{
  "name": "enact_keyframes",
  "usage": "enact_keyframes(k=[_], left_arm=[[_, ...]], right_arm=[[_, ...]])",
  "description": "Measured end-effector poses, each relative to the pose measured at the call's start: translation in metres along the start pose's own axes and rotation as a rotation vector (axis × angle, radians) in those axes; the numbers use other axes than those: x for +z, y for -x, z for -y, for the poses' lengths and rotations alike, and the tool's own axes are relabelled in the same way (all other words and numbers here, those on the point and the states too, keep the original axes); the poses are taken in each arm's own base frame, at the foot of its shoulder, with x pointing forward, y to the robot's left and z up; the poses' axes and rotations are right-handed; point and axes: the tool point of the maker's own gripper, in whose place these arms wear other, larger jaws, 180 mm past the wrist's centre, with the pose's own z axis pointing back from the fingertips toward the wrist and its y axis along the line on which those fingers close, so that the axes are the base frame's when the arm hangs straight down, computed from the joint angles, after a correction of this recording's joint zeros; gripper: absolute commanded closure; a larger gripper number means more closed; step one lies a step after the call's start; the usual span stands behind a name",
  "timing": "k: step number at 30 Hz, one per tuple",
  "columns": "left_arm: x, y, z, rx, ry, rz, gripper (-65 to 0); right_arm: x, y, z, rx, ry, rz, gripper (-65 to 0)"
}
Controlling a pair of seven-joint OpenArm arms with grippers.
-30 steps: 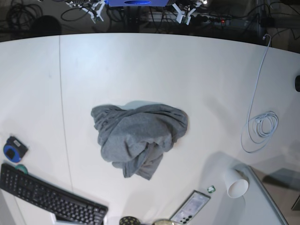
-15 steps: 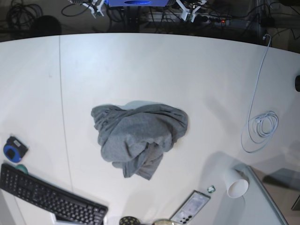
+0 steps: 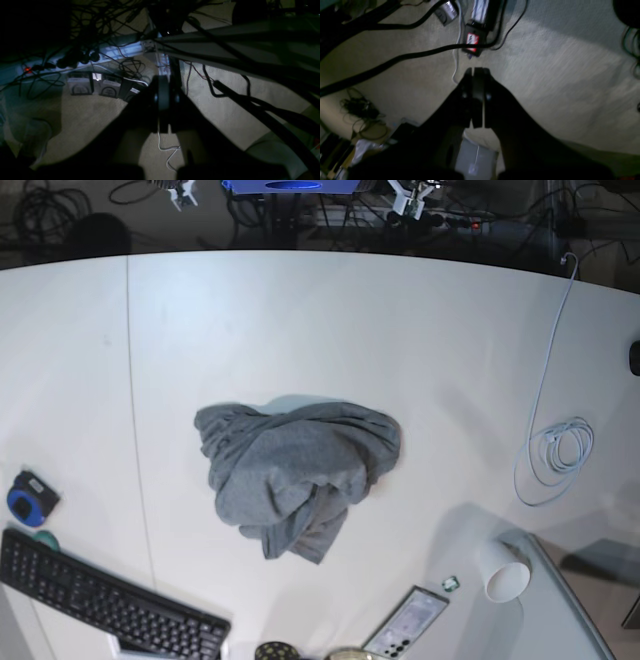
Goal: Layout the t-shirt on the table in an organized manner, then fold the t-shirt properly
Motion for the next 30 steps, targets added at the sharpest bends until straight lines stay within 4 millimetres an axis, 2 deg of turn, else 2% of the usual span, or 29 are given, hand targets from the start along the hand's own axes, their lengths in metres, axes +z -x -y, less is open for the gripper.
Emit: enact_keyframes(k=[3,6,12,14,16,20,25,30], left_arm=[[0.0,-0.001,-0.001,-0.002,-0.001,-0.001,0.0],[0.0,0.0,0.0,0.0,-0.001,0.001,0.0],[0.005,0.012,0.004,0.001,0.007,-0.013,0.0],[0.008,0.017,0.007,0.004,0.012,-0.016,0.0],[0.01,0.017,0.012,0.001,0.022,-0.005,0.0],[0.018,0.016,0.015,-0.015,0.038,0.022,0.0],[0.029,0.015,0.013,-0.029,0.042,0.049,0.0],[0.049,0.008,0.028,-0.052,0.085,0.113,0.0]], right_arm=[[0.003,-0.011,-0.003,0.017,-0.015,0.054,-0.2],[0.006,-0.017,-0.015,0.027,-0.04,0.097,-0.2],[0.014,0.004,-0.034,0.036,-0.08,0.11,-0.2],[0.023,-0.003,-0.028,-0.001,-0.065,0.199,-0.2],[0.032,-0.007,-0.012,-0.086,-0.021,0.267,-0.2],[0.042,0.01,0.015,-0.162,0.046,0.261,-0.2],[0.044,0.024,0.015,-0.159,0.046,0.236,-0.2],[0.058,0.023,0.003,-0.137,0.026,0.283,-0.2]])
